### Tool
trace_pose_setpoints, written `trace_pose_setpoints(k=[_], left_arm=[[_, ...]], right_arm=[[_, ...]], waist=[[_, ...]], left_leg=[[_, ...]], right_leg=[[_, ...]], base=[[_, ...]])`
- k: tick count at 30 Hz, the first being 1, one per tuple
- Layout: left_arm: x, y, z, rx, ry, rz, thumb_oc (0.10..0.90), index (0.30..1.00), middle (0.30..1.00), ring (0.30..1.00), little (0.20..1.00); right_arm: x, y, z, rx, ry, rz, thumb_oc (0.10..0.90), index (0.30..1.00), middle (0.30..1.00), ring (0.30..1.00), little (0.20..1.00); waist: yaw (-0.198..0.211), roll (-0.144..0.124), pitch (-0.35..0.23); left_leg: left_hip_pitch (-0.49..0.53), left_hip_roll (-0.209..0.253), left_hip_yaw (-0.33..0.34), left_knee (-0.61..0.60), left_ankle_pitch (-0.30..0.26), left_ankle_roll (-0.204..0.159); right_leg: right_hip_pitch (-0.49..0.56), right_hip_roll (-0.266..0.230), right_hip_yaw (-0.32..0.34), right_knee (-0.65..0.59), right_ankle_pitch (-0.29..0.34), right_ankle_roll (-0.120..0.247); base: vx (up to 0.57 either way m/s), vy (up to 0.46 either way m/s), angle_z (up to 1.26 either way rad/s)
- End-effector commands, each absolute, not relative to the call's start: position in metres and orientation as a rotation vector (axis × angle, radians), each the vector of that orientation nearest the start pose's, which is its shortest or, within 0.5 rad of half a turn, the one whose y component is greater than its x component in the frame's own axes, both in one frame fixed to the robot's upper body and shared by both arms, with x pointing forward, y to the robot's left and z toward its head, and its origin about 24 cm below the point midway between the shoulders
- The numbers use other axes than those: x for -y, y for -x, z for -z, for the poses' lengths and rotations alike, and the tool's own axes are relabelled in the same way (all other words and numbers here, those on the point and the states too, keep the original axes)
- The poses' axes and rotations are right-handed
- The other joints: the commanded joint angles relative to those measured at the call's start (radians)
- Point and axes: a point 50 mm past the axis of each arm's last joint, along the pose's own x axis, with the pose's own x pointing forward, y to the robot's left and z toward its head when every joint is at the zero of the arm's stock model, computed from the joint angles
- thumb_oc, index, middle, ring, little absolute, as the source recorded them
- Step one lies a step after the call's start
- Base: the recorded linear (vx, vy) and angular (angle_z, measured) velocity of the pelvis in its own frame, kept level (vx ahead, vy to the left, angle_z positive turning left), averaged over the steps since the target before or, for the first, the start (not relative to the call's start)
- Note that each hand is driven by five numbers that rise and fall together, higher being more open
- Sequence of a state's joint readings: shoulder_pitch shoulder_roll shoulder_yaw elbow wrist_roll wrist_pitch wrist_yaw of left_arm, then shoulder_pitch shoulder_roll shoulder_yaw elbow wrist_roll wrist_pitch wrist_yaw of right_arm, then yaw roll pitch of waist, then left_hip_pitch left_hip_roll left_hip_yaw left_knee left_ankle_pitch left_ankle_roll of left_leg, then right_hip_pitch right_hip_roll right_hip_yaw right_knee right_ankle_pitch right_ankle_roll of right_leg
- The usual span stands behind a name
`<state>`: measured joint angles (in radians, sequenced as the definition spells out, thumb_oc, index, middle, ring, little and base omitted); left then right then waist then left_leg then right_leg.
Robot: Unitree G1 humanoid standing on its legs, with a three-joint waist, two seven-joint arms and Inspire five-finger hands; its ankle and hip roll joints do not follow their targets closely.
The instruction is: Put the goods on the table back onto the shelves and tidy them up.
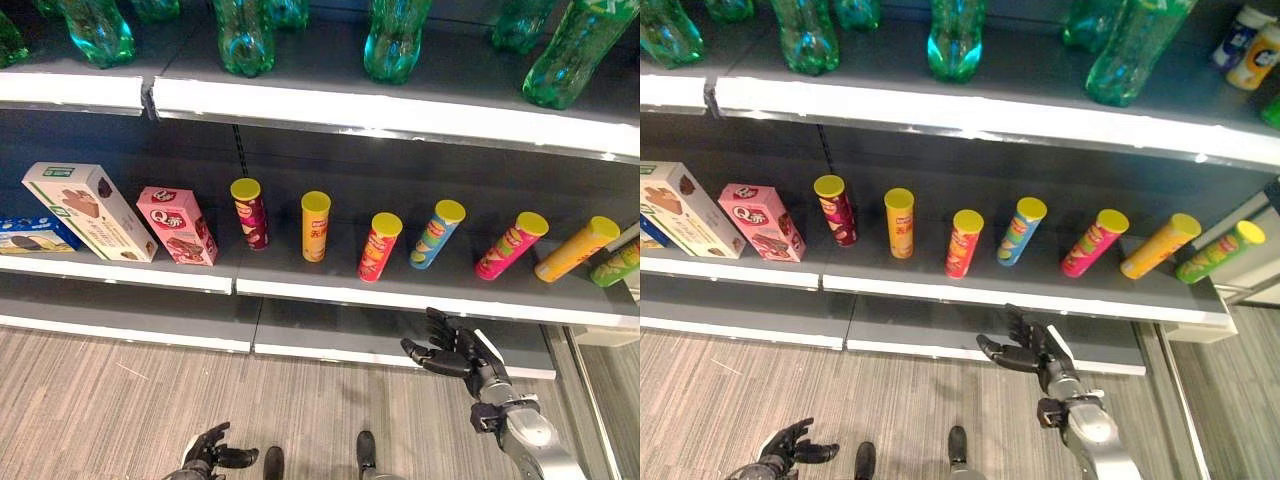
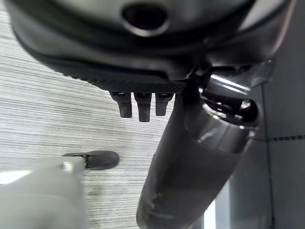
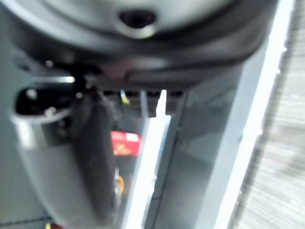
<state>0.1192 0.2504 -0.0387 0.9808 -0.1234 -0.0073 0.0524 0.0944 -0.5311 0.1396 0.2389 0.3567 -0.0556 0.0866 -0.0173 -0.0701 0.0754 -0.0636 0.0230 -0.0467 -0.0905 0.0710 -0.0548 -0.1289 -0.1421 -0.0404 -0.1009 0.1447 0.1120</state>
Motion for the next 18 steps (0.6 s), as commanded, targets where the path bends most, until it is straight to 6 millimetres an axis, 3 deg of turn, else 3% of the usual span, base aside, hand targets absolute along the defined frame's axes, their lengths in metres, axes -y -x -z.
trace_pose_setpoints(k=[1,11,18], left_arm=[[-0.254,-0.096,0.146,-1.062,-0.226,-0.185,0.8,0.9,0.9,0.9,0.9],[-0.252,-0.088,0.148,-1.076,-0.215,-0.167,0.8,0.9,0.9,0.9,0.9],[-0.253,-0.085,0.148,-1.077,-0.216,-0.159,0.8,0.9,0.9,0.9,0.9]], right_arm=[[0.251,-0.251,-0.038,-0.104,0.255,-0.116,0.8,0.9,0.9,0.9,0.9],[0.252,-0.281,-0.016,-0.231,0.31,-0.09,0.8,0.9,0.9,0.9,0.9],[0.252,-0.295,-0.019,-0.244,0.361,-0.086,0.8,0.9,0.9,0.9,0.9]], waist=[[0.036,0.013,-0.01],[0.091,0.018,-0.007],[0.118,0.026,0.008]], left_leg=[[0.002,0.026,-0.01,0.003,-0.072,-0.035],[-0.003,0.023,-0.04,0.003,-0.065,-0.036],[-0.02,0.021,-0.06,0.003,-0.055,-0.038]], right_leg=[[0.05,-0.054,-0.069,0.014,-0.037,0.068],[0.069,-0.06,-0.097,0.014,-0.044,0.064],[0.066,-0.065,-0.116,0.014,-0.043,0.064]], base=[[-0.01,0.0,0.08],[0.0,-0.003,0.08],[-0.01,-0.006,0.13]])
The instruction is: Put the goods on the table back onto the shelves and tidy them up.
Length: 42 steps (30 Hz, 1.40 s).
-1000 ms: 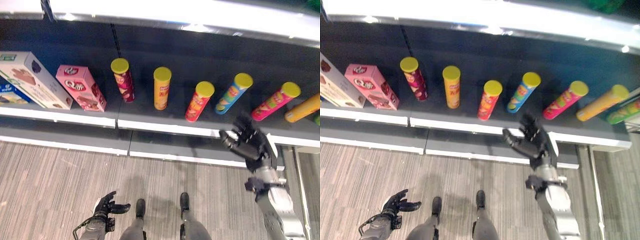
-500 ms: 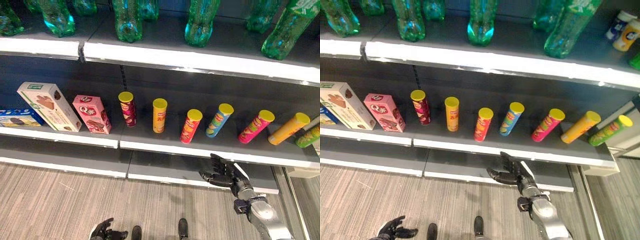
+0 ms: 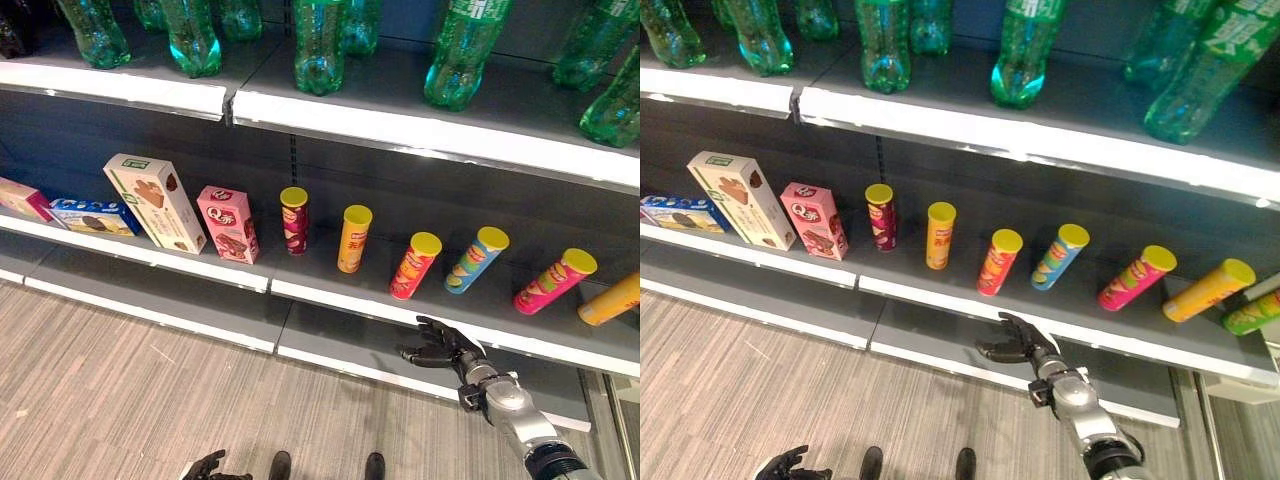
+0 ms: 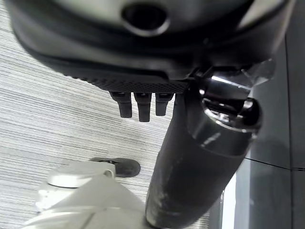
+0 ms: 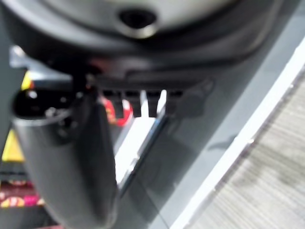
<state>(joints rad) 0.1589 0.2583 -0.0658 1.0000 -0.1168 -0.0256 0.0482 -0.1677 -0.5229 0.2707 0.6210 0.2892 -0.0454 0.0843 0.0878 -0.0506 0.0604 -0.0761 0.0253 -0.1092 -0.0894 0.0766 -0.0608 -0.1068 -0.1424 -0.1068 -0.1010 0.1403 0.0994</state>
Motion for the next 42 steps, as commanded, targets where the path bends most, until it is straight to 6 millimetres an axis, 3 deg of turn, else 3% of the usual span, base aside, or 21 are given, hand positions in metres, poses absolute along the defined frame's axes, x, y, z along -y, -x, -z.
trace_pose_setpoints(k=[1,22,30,42], left_arm=[[-0.254,-0.086,0.147,-1.073,-0.217,-0.158,0.8,0.9,0.9,0.9,0.9],[-0.255,-0.083,0.146,-1.071,-0.203,-0.129,0.8,0.9,0.9,0.9,0.9],[-0.258,-0.086,0.144,-1.068,-0.217,-0.119,0.8,0.9,0.9,0.9,0.9],[-0.257,-0.079,0.145,-1.088,-0.204,-0.1,0.8,0.9,0.9,0.9,0.9]], right_arm=[[0.253,-0.299,-0.021,-0.249,0.377,-0.079,0.8,0.9,0.9,0.9,0.9],[0.279,-0.322,-0.04,-0.275,0.462,0.025,0.8,0.9,0.9,0.9,0.9],[0.295,-0.331,-0.057,-0.273,0.551,0.075,0.8,0.9,0.9,0.9,0.9],[0.306,-0.334,-0.064,-0.282,0.572,0.115,0.8,0.9,0.9,0.9,0.9]], waist=[[0.021,0.009,0.028],[0.081,0.031,0.058],[0.096,0.053,0.061],[0.109,0.076,0.056]], left_leg=[[-0.014,0.017,-0.004,0.002,-0.057,-0.033],[-0.061,0.005,-0.067,0.002,-0.03,-0.042],[-0.075,0.002,-0.088,0.002,-0.02,-0.049],[-0.086,-0.002,-0.11,0.002,-0.012,-0.052]], right_leg=[[0.042,-0.065,-0.055,0.014,-0.039,0.076],[0.043,-0.069,-0.117,0.016,-0.049,0.073],[0.047,-0.072,-0.141,0.023,-0.058,0.069],[0.055,-0.073,-0.161,0.023,-0.065,0.066]], base=[[-0.01,-0.003,0.13],[0.0,-0.017,0.09],[0.01,-0.015,0.04],[0.0,-0.01,0.06]])
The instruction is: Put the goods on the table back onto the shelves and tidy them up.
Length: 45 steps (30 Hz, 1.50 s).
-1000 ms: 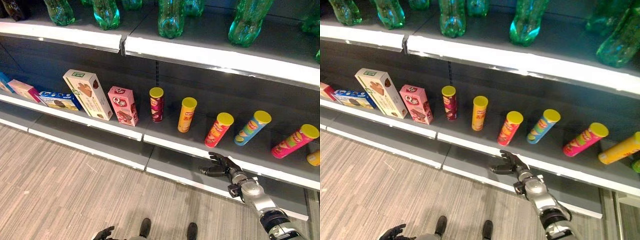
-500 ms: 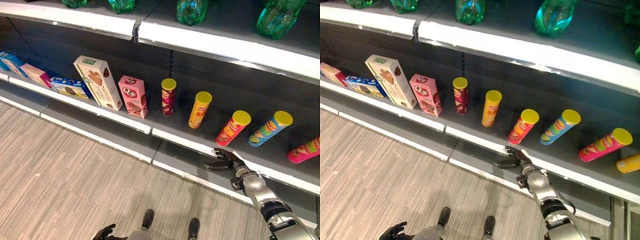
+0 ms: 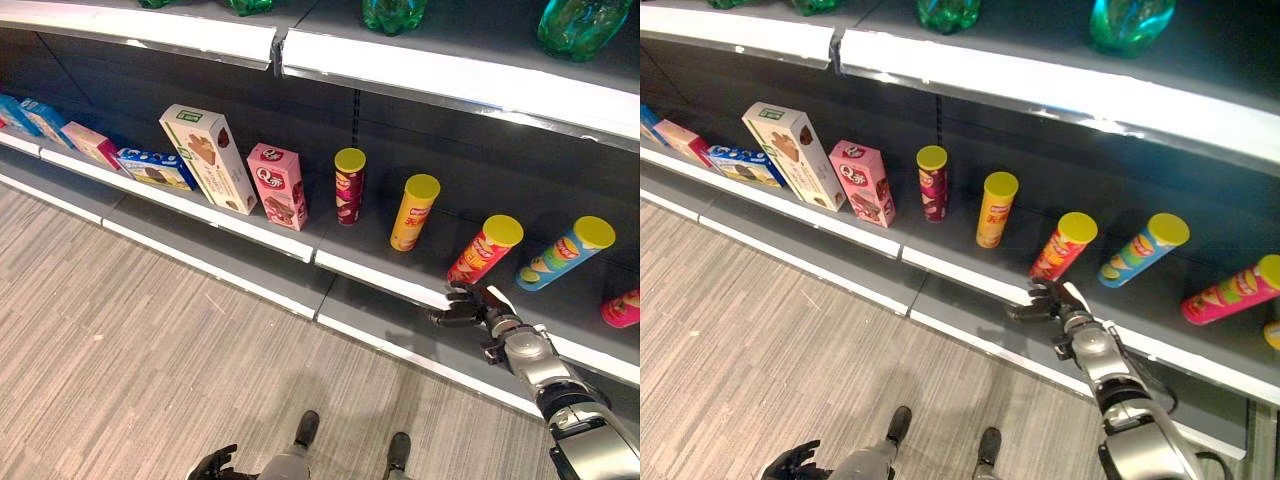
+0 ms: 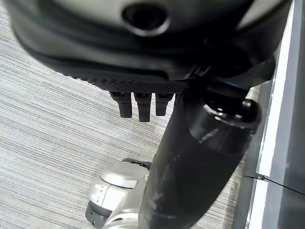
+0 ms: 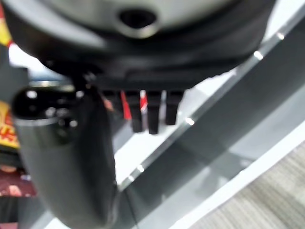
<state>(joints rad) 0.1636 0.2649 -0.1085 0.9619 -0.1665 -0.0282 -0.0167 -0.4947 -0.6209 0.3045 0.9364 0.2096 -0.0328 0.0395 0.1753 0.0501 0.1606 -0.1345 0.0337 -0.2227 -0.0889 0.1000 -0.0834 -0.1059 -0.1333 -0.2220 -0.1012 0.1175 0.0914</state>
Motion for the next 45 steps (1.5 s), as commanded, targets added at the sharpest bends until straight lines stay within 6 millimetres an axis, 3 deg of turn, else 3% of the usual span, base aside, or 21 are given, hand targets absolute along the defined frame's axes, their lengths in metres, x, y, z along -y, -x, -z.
trace_pose_setpoints(k=[1,16,30,34,40,45], left_arm=[[-0.257,-0.079,0.145,-1.087,-0.203,-0.1,0.8,0.9,0.9,0.9,0.9],[-0.257,-0.078,0.145,-1.088,-0.201,-0.094,0.8,0.9,0.9,0.9,0.9],[-0.26,-0.08,0.145,-1.087,-0.198,-0.114,0.8,0.9,0.9,0.9,0.9],[-0.261,-0.081,0.145,-1.09,-0.19,-0.126,0.8,0.9,0.9,0.9,0.9],[-0.263,-0.085,0.145,-1.088,-0.185,-0.158,0.8,0.9,0.9,0.9,0.9],[-0.268,-0.092,0.143,-1.078,-0.2,-0.185,0.8,0.9,0.9,0.9,0.9]], right_arm=[[0.307,-0.334,-0.065,-0.283,0.574,0.117,0.8,0.9,0.9,0.9,0.9],[0.314,-0.341,-0.075,-0.286,0.617,0.162,0.8,0.9,0.9,0.9,0.9],[0.303,-0.341,-0.07,-0.275,0.621,0.11,0.8,0.9,0.9,0.9,0.9],[0.294,-0.339,-0.071,-0.24,0.629,0.055,0.8,0.9,0.9,0.9,0.9],[0.278,-0.331,-0.088,-0.112,0.71,-0.063,0.8,0.9,0.9,0.9,0.9],[0.272,-0.308,-0.096,-0.036,0.731,-0.168,0.8,0.9,0.9,0.9,0.9]], waist=[[0.023,-0.025,-0.045],[0.036,-0.032,-0.049],[0.03,-0.046,-0.048],[0.016,-0.054,-0.049],[-0.022,-0.074,-0.052],[-0.061,-0.093,-0.064]], left_leg=[[-0.028,-0.01,0.003,0.002,-0.036,-0.03],[-0.035,-0.01,-0.008,0.002,-0.035,-0.03],[-0.034,-0.005,-0.007,0.002,-0.037,-0.033],[-0.029,-0.001,0.003,0.002,-0.041,-0.033],[-0.016,0.008,0.028,0.002,-0.052,-0.033],[0.002,0.018,0.052,0.002,-0.065,-0.033]], right_leg=[[0.055,-0.081,-0.048,0.022,-0.044,0.074],[0.059,-0.077,-0.064,0.018,-0.05,0.073],[0.062,-0.073,-0.065,0.02,-0.054,0.069],[0.061,-0.073,-0.061,0.021,-0.053,0.07],[0.057,-0.07,-0.04,0.02,-0.049,0.072],[0.056,-0.068,-0.019,0.018,-0.049,0.075]], base=[[0.01,-0.013,0.08],[0.0,-0.005,0.02],[0.0,0.0,0.0],[0.0,0.0,0.0],[0.0,0.005,-0.02],[0.01,0.017,-0.05]])
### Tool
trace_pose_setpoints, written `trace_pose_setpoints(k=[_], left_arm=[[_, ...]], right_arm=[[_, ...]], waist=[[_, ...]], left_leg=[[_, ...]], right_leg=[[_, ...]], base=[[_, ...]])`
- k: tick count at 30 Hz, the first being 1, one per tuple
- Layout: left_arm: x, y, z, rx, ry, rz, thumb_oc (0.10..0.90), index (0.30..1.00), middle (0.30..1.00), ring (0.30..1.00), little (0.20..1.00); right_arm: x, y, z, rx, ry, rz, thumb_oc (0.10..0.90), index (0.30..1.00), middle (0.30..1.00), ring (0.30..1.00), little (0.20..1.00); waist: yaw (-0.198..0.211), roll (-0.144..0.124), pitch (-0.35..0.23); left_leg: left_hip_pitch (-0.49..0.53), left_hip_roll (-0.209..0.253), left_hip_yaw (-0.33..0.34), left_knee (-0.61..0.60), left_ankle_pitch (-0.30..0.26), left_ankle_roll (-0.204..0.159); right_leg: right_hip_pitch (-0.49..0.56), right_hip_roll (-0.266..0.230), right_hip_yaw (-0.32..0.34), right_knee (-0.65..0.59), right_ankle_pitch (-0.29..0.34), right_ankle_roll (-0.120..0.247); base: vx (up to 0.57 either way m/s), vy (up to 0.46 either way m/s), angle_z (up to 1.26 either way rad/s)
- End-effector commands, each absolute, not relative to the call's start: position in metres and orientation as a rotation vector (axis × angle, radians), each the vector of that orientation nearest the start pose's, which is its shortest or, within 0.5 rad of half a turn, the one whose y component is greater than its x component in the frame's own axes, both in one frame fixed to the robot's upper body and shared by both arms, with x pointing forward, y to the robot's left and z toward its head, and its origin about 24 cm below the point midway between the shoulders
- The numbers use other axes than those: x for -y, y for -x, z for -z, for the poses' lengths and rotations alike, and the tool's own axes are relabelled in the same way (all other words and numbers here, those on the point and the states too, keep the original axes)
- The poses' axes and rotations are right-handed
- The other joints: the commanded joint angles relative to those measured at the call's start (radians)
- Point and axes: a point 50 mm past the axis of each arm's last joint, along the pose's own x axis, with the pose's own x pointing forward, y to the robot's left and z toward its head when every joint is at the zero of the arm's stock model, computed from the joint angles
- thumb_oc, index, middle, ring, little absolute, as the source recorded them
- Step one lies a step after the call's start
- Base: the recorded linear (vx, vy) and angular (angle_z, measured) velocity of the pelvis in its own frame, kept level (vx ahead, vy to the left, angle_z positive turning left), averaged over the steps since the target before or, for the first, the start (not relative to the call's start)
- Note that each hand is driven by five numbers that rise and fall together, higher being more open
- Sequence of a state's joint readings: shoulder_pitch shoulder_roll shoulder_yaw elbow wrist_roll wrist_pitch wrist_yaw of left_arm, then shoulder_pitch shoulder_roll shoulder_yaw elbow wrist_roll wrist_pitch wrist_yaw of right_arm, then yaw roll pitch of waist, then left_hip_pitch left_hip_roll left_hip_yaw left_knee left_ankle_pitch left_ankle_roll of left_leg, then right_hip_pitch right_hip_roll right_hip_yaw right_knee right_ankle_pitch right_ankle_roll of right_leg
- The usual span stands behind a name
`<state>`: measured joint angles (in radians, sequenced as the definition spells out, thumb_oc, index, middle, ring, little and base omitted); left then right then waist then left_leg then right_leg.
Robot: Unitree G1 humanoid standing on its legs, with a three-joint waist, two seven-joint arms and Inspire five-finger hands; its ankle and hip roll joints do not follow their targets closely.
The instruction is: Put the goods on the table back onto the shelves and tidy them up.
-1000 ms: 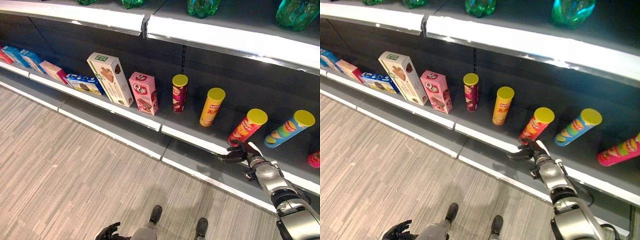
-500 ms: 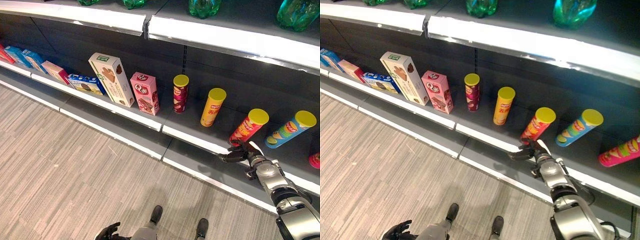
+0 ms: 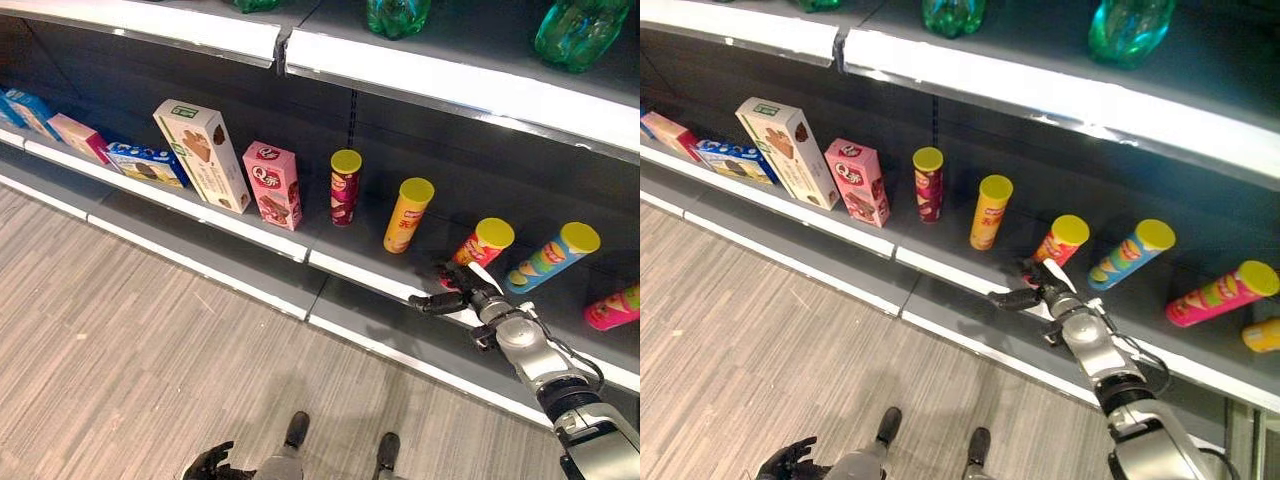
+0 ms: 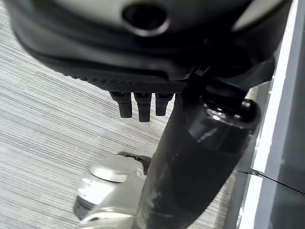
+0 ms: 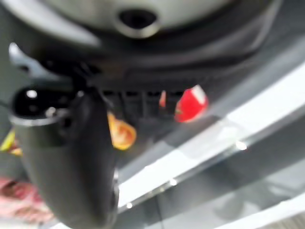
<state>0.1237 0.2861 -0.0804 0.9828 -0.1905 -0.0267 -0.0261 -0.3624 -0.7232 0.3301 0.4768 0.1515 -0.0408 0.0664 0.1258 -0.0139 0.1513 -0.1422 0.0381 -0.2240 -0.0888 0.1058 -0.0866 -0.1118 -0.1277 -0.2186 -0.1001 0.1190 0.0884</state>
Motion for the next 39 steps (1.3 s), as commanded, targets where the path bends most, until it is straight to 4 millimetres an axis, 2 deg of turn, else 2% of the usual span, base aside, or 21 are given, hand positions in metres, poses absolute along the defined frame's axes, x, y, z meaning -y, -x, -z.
trace_pose_setpoints(k=[1,3,4,8,9,11,12,13,16,17,18,19,20,21,24,25,26,29,32,39], left_arm=[[-0.268,-0.093,0.143,-1.077,-0.202,-0.189,0.8,0.9,0.9,0.9,0.9],[-0.269,-0.096,0.143,-1.072,-0.208,-0.193,0.8,0.9,0.9,0.9,0.9],[-0.27,-0.097,0.142,-1.068,-0.21,-0.195,0.8,0.9,0.9,0.9,0.9],[-0.268,-0.098,0.143,-1.069,-0.21,-0.192,0.8,0.9,0.9,0.9,0.9],[-0.268,-0.099,0.142,-1.062,-0.212,-0.187,0.8,0.9,0.9,0.9,0.9],[-0.266,-0.1,0.143,-1.057,-0.207,-0.183,0.8,0.9,0.9,0.9,0.9],[-0.264,-0.102,0.142,-1.046,-0.207,-0.171,0.8,0.9,0.9,0.9,0.9],[-0.263,-0.103,0.142,-1.042,-0.212,-0.164,0.8,0.9,0.9,0.9,0.9],[-0.262,-0.103,0.142,-1.041,-0.214,-0.155,0.8,0.9,0.9,0.9,0.9],[-0.257,-0.101,0.143,-1.042,-0.216,-0.132,0.8,0.9,0.9,0.9,0.9],[-0.257,-0.101,0.143,-1.042,-0.216,-0.132,0.8,0.9,0.9,0.9,0.9],[-0.256,-0.101,0.144,-1.042,-0.222,-0.13,0.8,0.9,0.9,0.9,0.9],[-0.254,-0.101,0.145,-1.053,-0.221,-0.131,0.8,0.9,0.9,0.9,0.9],[-0.254,-0.101,0.145,-1.052,-0.221,-0.131,0.8,0.9,0.9,0.9,0.9],[-0.256,-0.102,0.147,-1.074,-0.227,-0.157,0.8,0.9,0.9,0.9,0.9],[-0.256,-0.102,0.147,-1.074,-0.227,-0.157,0.8,0.9,0.9,0.9,0.9],[-0.259,-0.104,0.147,-1.082,-0.228,-0.18,0.8,0.9,0.9,0.9,0.9],[-0.266,-0.102,0.146,-1.103,-0.229,-0.21,0.8,0.9,0.9,0.9,0.9],[-0.269,-0.102,0.146,-1.106,-0.226,-0.223,0.8,0.9,0.9,0.9,0.9],[-0.268,-0.099,0.148,-1.127,-0.24,-0.216,0.8,0.9,0.9,0.9,0.9]], right_arm=[[0.272,-0.302,-0.094,-0.036,0.719,-0.186,0.8,0.9,0.9,0.9,0.9],[0.27,-0.29,-0.089,-0.047,0.679,-0.225,0.8,0.9,0.9,0.9,0.9],[0.269,-0.278,-0.081,-0.07,0.628,-0.259,0.8,0.9,0.9,0.9,0.9],[0.267,-0.266,-0.071,-0.104,0.569,-0.291,0.8,0.9,0.9,0.9,0.9],[0.266,-0.253,-0.056,-0.16,0.497,-0.317,0.8,0.9,0.9,0.9,0.9],[0.265,-0.241,-0.037,-0.229,0.428,-0.324,0.8,0.9,0.9,0.9,0.9],[0.265,-0.23,-0.018,-0.308,0.422,-0.339,0.8,0.9,0.9,0.9,0.9],[0.265,-0.222,-0.008,-0.358,0.416,-0.347,0.8,0.9,0.9,0.9,0.9],[0.265,-0.216,0.002,-0.403,0.407,-0.356,0.8,0.9,0.9,0.9,0.9],[0.275,-0.189,0.045,-0.592,0.39,-0.281,0.8,0.9,0.9,0.9,0.9],[0.274,-0.189,0.045,-0.592,0.39,-0.281,0.8,0.9,0.9,0.9,0.9],[0.276,-0.179,0.059,-0.65,0.372,-0.239,0.8,0.9,0.9,0.9,0.9],[0.277,-0.16,0.09,-0.784,0.324,-0.127,0.8,0.9,0.9,0.9,0.9],[0.277,-0.16,0.09,-0.783,0.324,-0.128,0.8,0.9,0.9,0.9,0.9],[0.272,-0.128,0.126,-0.969,0.231,0.042,0.8,0.9,0.9,0.9,0.9],[0.272,-0.128,0.126,-0.969,0.231,0.042,0.8,0.9,0.9,0.9,0.9],[0.268,-0.109,0.139,-1.059,0.156,0.141,0.8,0.9,0.9,0.9,0.9],[0.261,-0.087,0.153,-1.171,0.089,0.228,0.8,0.9,0.9,0.9,0.9],[0.258,-0.082,0.156,-1.201,0.07,0.241,0.8,0.9,0.9,0.9,0.9],[0.254,-0.089,0.155,-1.179,0.06,0.233,0.8,0.9,0.9,0.9,0.9]], waist=[[-0.019,-0.033,-0.057],[-0.033,-0.04,-0.061],[-0.052,-0.047,-0.065],[-0.064,-0.052,-0.07],[-0.077,-0.057,-0.074],[-0.086,-0.06,-0.079],[-0.094,-0.061,-0.081],[-0.097,-0.062,-0.082],[-0.099,-0.062,-0.083],[-0.105,-0.06,-0.087],[-0.105,-0.06,-0.086],[-0.108,-0.059,-0.087],[-0.113,-0.058,-0.092],[-0.112,-0.058,-0.09],[-0.12,-0.054,-0.097],[-0.119,-0.054,-0.097],[-0.126,-0.051,-0.104],[-0.134,-0.046,-0.118],[-0.136,-0.043,-0.128],[-0.141,-0.04,-0.138]], left_leg=[[0.016,0.015,0.058,0.002,-0.074,-0.029],[0.025,0.018,0.069,0.002,-0.079,-0.028],[0.035,0.022,0.083,0.002,-0.085,-0.027],[0.045,0.025,0.098,0.002,-0.091,-0.026],[0.054,0.028,0.11,0.002,-0.095,-0.026],[0.062,0.031,0.125,0.002,-0.099,-0.026],[0.072,0.034,0.14,0.002,-0.104,-0.025],[0.077,0.035,0.144,0.002,-0.107,-0.025],[0.081,0.036,0.148,0.002,-0.108,-0.025],[0.093,0.039,0.157,0.002,-0.112,-0.023],[0.094,0.039,0.157,0.002,-0.112,-0.023],[0.097,0.04,0.158,0.002,-0.113,-0.022],[0.106,0.038,0.162,0.002,-0.115,-0.019],[0.107,0.039,0.163,0.002,-0.116,-0.019],[0.12,0.04,0.17,0.002,-0.121,-0.014],[0.12,0.04,0.17,0.002,-0.121,-0.014],[0.129,0.041,0.174,0.002,-0.125,-0.012],[0.153,0.043,0.186,0.002,-0.137,-0.008],[0.164,0.043,0.192,0.002,-0.141,-0.007],[0.178,0.046,0.201,0.002,-0.144,-0.008]], right_leg=[[0.064,-0.072,-0.018,0.018,-0.051,0.078],[0.065,-0.071,-0.008,0.017,-0.049,0.079],[0.065,-0.07,0.005,0.018,-0.045,0.08],[0.064,-0.069,0.018,0.017,-0.044,0.082],[0.063,-0.067,0.031,0.017,-0.042,0.083],[0.062,-0.065,0.041,0.016,-0.039,0.085],[0.061,-0.065,0.05,0.016,-0.037,0.086],[0.062,-0.065,0.054,0.016,-0.037,0.085],[0.064,-0.064,0.057,0.016,-0.038,0.086],[0.07,-0.064,0.065,0.015,-0.037,0.086],[0.071,-0.063,0.066,0.015,-0.037,0.086],[0.072,-0.063,0.067,0.017,-0.038,0.086],[0.076,-0.061,0.072,0.016,-0.038,0.084],[0.077,-0.061,0.073,0.016,-0.039,0.084],[0.086,-0.058,0.082,0.018,-0.045,0.082],[0.086,-0.058,0.082,0.018,-0.045,0.082],[0.09,-0.056,0.086,0.019,-0.048,0.08],[0.106,-0.053,0.097,0.016,-0.052,0.079],[0.11,-0.052,0.104,0.015,-0.051,0.079],[0.119,-0.05,0.109,0.015,-0.053,0.076]], base=[[0.02,0.013,-0.15],[0.01,0.011,-0.16],[0.01,0.015,-0.12],[0.0,0.014,-0.3],[0.0,0.018,-0.18],[0.0,0.02,-0.16],[0.0,0.017,-0.22],[0.01,0.012,-0.3],[0.0,0.007,-0.17],[0.01,0.008,-0.15],[0.01,0.007,-0.16],[0.02,0.008,-0.12],[0.02,0.008,-0.06],[0.02,0.007,-0.05],[0.02,-0.001,-0.02],[0.04,-0.001,-0.02],[0.05,0.003,-0.02],[0.05,0.009,-0.17],[0.03,0.011,-0.22],[0.0,0.001,-0.01]])
